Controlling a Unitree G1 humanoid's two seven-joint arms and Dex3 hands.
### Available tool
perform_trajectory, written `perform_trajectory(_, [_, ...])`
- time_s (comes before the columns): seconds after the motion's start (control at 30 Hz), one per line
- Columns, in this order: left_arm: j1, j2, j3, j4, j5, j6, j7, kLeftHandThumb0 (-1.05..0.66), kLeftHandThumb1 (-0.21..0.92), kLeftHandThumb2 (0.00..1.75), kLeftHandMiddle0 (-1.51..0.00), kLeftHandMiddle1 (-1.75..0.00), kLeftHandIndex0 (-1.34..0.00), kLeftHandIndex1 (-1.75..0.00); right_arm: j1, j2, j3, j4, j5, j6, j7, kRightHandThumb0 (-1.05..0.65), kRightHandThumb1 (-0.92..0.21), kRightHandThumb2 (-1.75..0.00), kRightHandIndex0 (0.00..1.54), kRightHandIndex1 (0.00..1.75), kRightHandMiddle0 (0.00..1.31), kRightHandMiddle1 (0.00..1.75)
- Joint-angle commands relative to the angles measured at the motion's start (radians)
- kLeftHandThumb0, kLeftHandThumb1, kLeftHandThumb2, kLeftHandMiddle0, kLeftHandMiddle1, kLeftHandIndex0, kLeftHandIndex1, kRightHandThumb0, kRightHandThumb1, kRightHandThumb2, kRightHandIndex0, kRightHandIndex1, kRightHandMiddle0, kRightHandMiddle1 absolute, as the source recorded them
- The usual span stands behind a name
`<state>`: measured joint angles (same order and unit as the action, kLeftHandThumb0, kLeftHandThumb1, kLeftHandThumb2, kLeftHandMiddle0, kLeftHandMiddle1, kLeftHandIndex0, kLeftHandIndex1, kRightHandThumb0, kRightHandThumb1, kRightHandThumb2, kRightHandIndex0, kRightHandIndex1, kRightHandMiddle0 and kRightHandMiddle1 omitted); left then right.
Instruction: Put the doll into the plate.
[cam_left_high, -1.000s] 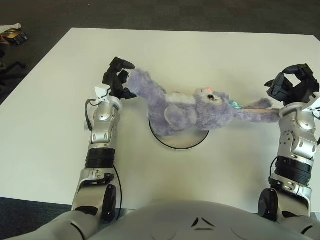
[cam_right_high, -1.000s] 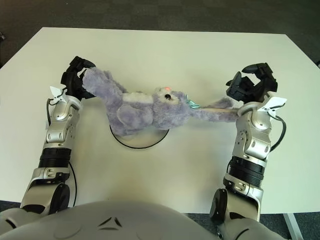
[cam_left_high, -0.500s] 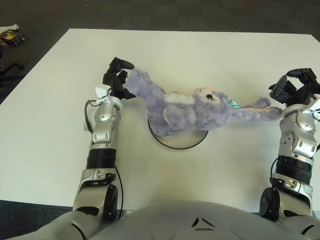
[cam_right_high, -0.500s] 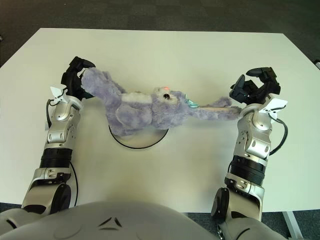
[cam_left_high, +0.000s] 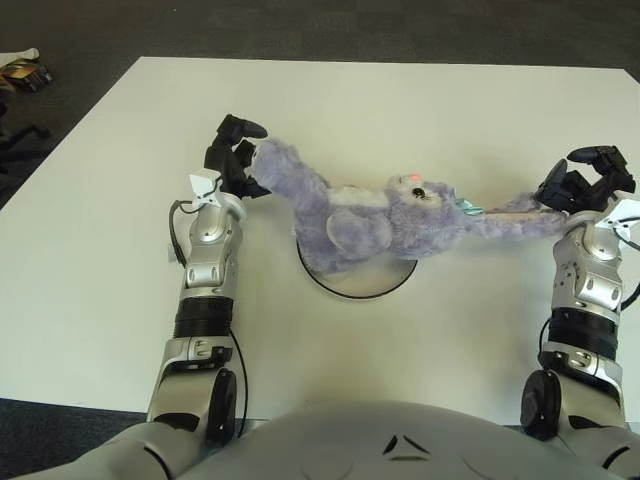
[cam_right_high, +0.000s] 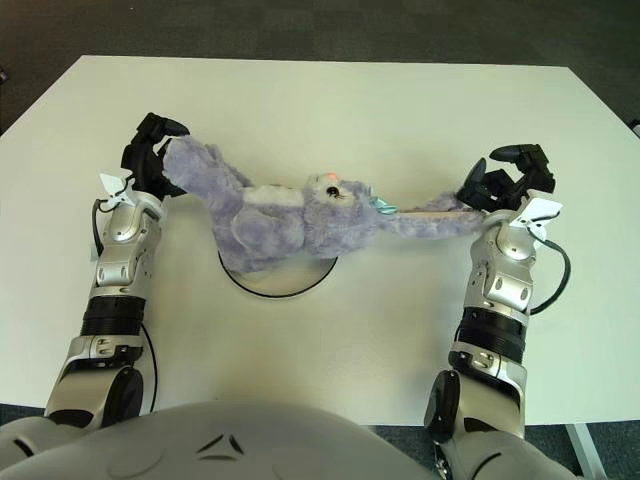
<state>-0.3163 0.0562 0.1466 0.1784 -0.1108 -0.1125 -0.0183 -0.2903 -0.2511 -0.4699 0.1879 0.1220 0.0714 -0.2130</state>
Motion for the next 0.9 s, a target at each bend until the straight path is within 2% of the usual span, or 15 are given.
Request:
perform_trajectory(0.0, [-0.011,-0.001,-0.006,0.002,0.010,-0.014,0.007,-0.01,0.33,1.31,-0.49,-1.75,-0.48,-1.75,-0.011,-0.002,0.017,0.022,-0.018,0.006,-0.016,0.00,-0.10,-1.55,0.81,1.66,0.54,1.75])
perform_trajectory(0.43, [-0.004,0.002,-0.015,-0.001,0.016,-0.021,0.002,-0.01,0.33,1.31,-0.49,-1.75,-0.48,-1.75,-0.026,0.013,0.059,0.106,-0.028,-0.012,-0.034,0.00,-0.10,-1.56,0.80,1.69,0.54,1.75])
perform_trajectory(0.87, [0.000,-0.004,-0.019,-0.008,0.011,-0.007,-0.001,-0.01,0.33,1.31,-0.49,-1.75,-0.48,-1.75,-0.033,0.021,0.109,0.186,-0.025,-0.042,0.000,0.00,-0.08,-1.58,0.82,1.68,0.56,1.75])
